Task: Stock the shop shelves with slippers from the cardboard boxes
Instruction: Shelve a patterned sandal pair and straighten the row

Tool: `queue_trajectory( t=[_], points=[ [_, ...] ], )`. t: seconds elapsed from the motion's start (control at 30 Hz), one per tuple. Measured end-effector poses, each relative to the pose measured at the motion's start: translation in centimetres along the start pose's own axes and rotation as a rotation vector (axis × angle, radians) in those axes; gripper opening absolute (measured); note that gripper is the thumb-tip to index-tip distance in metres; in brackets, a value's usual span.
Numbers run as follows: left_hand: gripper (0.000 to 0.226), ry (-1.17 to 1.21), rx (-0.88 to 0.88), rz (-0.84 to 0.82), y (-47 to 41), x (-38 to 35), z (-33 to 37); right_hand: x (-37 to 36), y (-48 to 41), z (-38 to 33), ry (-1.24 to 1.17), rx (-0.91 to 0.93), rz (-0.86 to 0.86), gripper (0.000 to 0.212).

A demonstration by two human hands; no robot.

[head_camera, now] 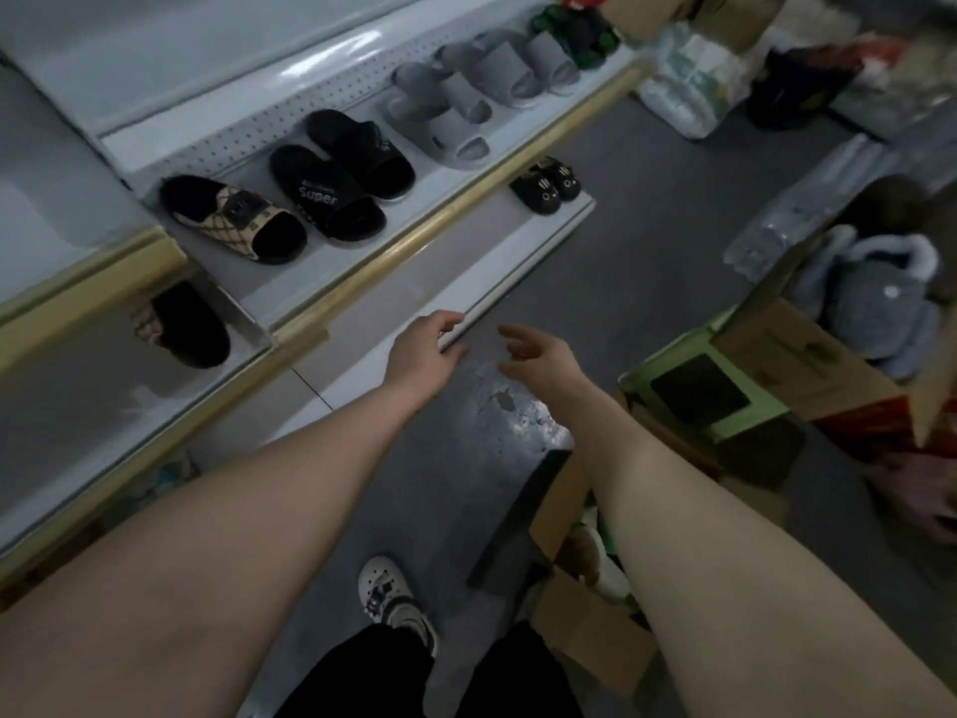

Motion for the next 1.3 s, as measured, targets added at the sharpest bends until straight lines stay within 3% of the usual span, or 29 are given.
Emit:
queue_trajectory(
  t=[0.43,0.73,1.0,1.3],
  points=[
    [0.041,-0.102,-0.113,-0.145,3.2,-16.6,13.1,20.2,3.6,11.2,-0.003,-0.139,0.138,0.048],
    [0.043,-0.132,-0.08,-0.284,4.7,-27.3,16.4,29.9,5.5,19.9,-0.03,-0.334,0.18,0.054],
    [0.043,-0.135,-0.065,-0.29,4.7,-26.8,16.6,29.1,4.9,18.7,-0.096,-0.309,0.171,0.055],
    [0.039,-0.073,0.048,-0.129,3.6,-18.1,11.5,19.8,1.2,11.6,-0.115,-0.14,-0.02,0.04]
  ],
)
Point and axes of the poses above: each hand's wrist, its own y-axis away from the middle knuckle, its own x-axis out of the back of the hand, z = x × y, the point moved 9 cm from there along -y, towards the middle knuckle, and after that the axes turned 12 degrees about -y, right-handed, at the moved point
